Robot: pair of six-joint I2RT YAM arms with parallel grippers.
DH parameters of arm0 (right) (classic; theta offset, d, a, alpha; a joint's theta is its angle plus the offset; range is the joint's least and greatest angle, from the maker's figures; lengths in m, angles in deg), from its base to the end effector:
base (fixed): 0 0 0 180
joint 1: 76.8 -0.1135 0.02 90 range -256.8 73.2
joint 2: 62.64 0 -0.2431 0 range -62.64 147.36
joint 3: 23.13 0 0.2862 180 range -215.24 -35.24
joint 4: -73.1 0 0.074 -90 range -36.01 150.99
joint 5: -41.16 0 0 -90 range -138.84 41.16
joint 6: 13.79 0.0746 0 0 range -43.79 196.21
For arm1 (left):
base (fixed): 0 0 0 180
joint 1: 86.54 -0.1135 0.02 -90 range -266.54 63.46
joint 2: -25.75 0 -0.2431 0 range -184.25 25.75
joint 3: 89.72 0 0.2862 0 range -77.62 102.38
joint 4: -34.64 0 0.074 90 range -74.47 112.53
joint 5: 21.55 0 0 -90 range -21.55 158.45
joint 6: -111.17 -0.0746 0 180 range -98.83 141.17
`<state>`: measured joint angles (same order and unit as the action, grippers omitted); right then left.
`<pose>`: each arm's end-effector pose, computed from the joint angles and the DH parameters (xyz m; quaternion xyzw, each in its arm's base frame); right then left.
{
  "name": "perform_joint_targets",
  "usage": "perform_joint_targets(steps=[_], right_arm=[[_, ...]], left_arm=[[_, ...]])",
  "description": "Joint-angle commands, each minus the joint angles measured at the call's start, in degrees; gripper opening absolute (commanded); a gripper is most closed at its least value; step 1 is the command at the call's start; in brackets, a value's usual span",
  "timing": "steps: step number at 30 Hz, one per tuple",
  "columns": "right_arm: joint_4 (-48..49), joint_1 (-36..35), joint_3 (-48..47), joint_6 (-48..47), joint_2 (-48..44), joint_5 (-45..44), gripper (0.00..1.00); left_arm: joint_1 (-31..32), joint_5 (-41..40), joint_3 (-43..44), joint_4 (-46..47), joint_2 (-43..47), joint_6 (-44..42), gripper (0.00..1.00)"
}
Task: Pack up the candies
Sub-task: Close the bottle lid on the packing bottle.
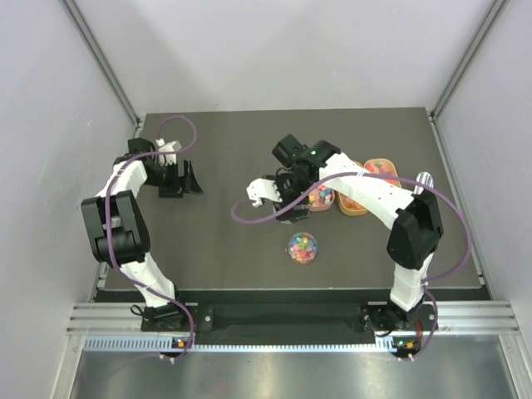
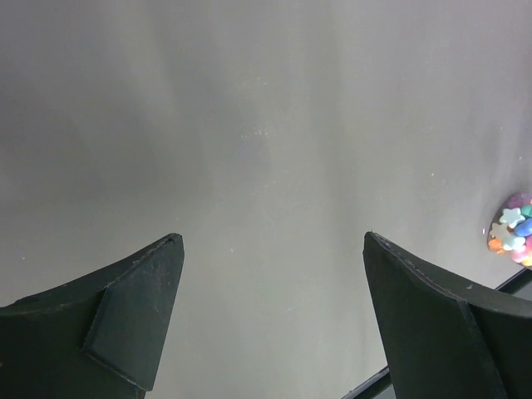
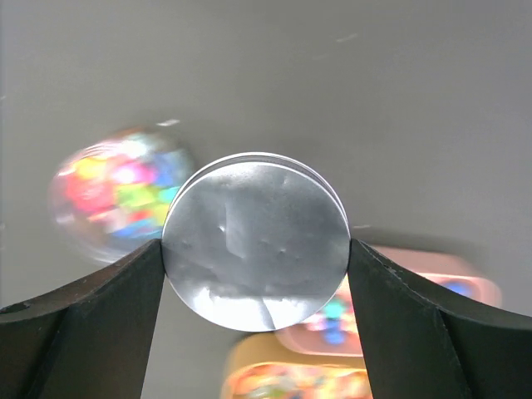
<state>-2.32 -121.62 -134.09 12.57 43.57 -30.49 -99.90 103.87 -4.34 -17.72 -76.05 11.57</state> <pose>0.2821 0.3134 0.2340 -0.8053 0.5471 0.1280 0.1892 0.3924 0.0488 0.1449 0.0253 0.9377 -0.2581 0.2314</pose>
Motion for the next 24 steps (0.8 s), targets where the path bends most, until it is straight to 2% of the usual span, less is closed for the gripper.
perform_joint_targets(steps=[1, 15, 24], right_arm=[[-6.6, -1.6, 6.5, 3.8, -5.5, 2.4, 0.79], [0.0, -4.0, 20.3, 5.6, -10.9, 0.5, 0.75], [6.3, -4.0, 23.2, 6.2, -11.0, -0.2, 0.75]], left_arm=[[0.2, 2.4, 0.7, 2.1, 1.6, -2.2, 0.93], [0.2, 2.5, -0.3, 2.5, 2.1, -1.0, 0.93], [0.4, 1.7, -0.5, 1.4, 2.8, -0.7, 0.93]])
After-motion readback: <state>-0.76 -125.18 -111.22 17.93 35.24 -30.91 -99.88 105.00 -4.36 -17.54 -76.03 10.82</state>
